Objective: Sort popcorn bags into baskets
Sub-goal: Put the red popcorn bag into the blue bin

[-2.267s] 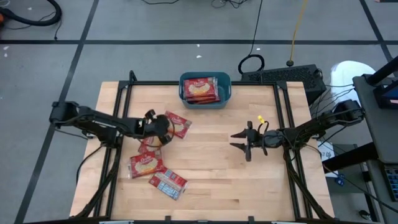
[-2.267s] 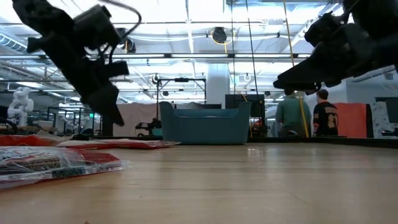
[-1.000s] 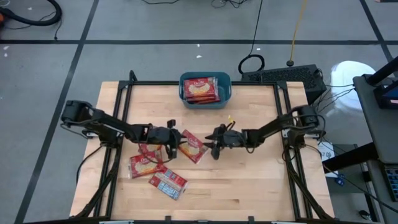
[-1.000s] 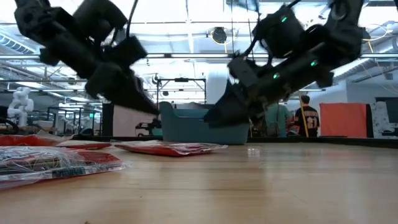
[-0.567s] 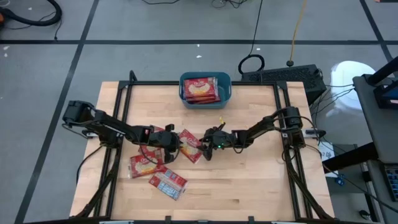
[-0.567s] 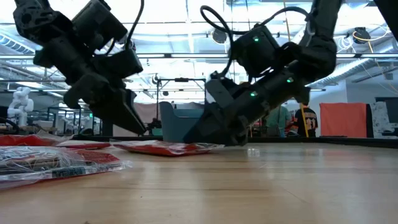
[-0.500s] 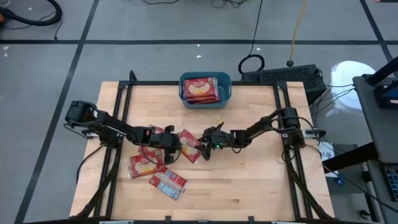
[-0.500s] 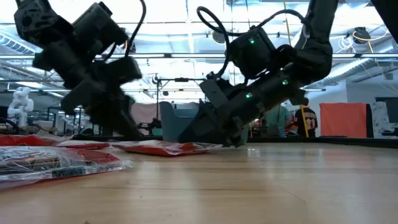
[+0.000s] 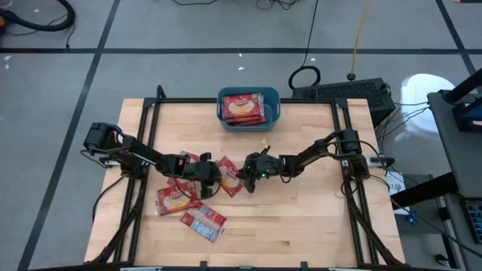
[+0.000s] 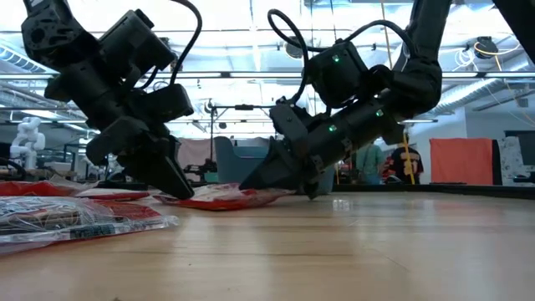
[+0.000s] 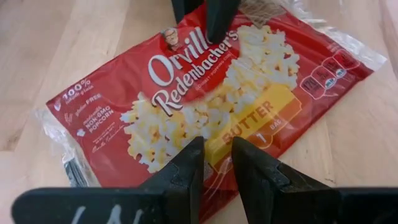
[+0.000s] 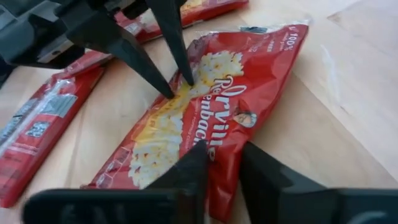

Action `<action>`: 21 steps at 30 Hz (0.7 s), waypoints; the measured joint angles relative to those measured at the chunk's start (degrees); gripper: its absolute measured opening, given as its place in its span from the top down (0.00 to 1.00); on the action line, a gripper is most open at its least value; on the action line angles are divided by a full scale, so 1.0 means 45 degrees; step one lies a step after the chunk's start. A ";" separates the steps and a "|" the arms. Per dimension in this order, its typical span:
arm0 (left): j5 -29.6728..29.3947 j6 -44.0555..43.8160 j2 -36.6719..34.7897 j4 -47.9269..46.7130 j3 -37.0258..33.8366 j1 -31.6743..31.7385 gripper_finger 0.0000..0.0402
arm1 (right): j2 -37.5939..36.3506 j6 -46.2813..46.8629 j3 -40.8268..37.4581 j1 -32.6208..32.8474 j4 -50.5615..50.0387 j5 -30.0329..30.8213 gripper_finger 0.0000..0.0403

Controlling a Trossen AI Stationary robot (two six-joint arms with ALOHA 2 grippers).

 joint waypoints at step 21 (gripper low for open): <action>-0.2769 -0.0318 -0.5190 -0.0488 -0.0034 -0.0269 0.77 | -0.2850 -0.3983 0.0000 0.0055 -0.2407 0.0883 0.99</action>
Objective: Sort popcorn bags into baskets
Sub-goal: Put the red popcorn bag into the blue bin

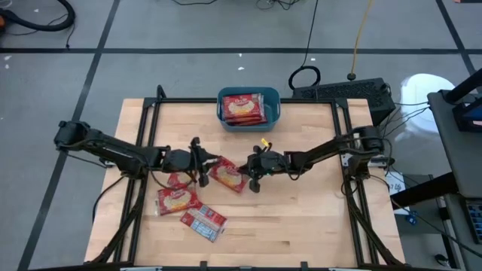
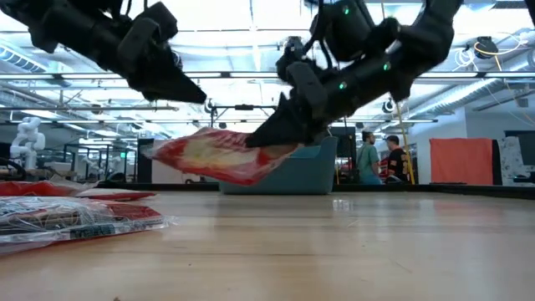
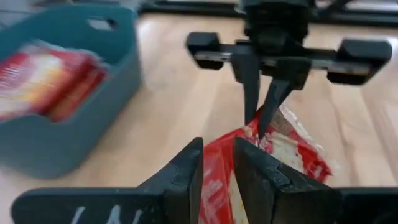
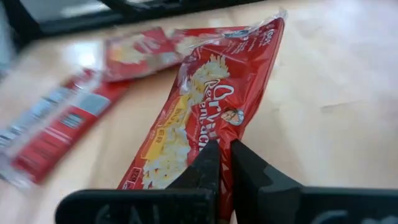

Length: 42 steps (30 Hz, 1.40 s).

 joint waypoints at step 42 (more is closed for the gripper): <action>0.2098 0.0782 0.3359 0.6042 0.0015 0.0334 0.92 | -0.3516 -0.4559 0.0000 0.1882 -0.3832 0.4609 0.88</action>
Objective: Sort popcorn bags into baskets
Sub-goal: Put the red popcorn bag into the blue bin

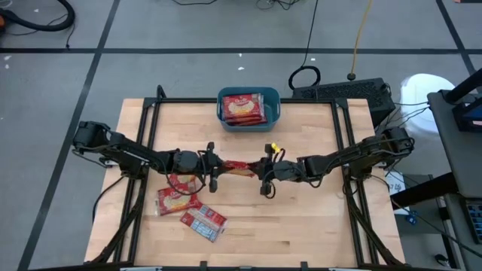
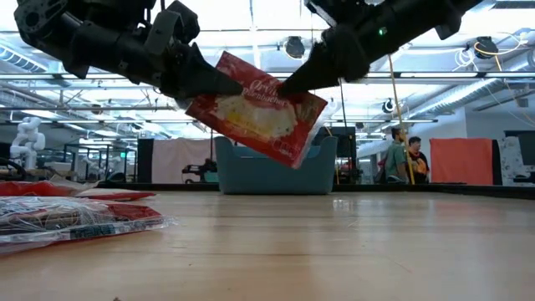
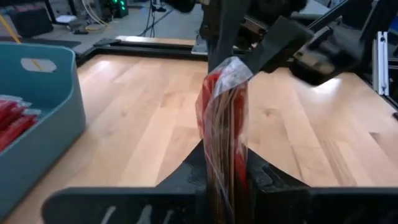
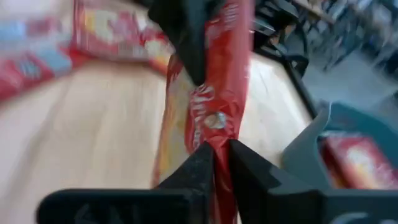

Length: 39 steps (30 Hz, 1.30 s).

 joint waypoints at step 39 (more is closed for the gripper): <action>-0.0372 0.1266 0.0000 0.0182 0.0005 0.0121 0.91 | 0.1387 0.1203 0.4148 -0.2854 -0.6817 -0.6165 0.85</action>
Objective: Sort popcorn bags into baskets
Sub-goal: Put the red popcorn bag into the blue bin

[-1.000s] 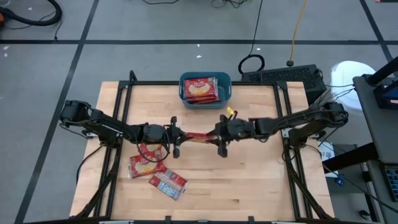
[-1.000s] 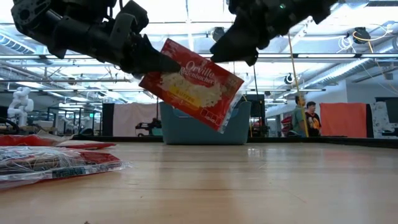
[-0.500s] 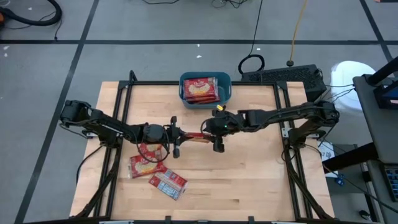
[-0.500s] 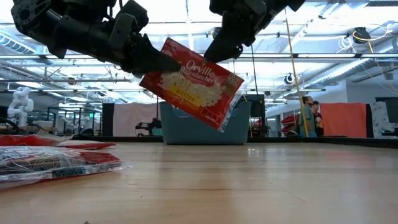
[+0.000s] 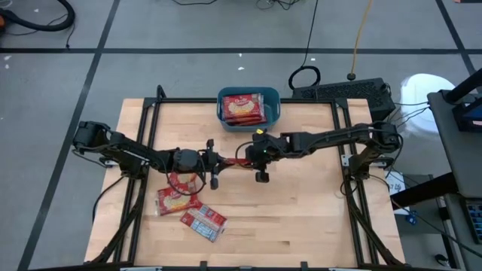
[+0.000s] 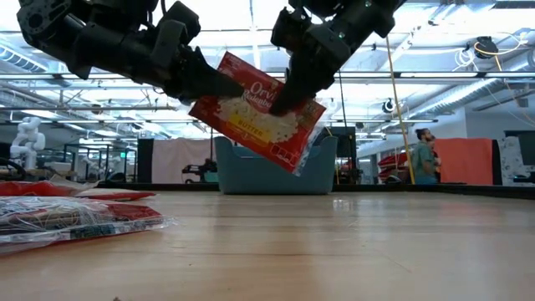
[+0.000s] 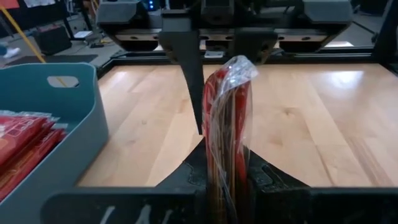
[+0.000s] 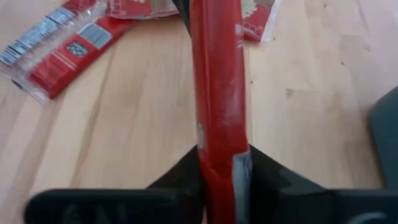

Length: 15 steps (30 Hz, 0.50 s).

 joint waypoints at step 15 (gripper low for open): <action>-0.2691 -0.1175 -0.1271 -0.0668 0.0000 -0.0405 0.52 | -0.0141 -0.0724 0.0775 -0.0769 -0.2171 0.0004 0.95</action>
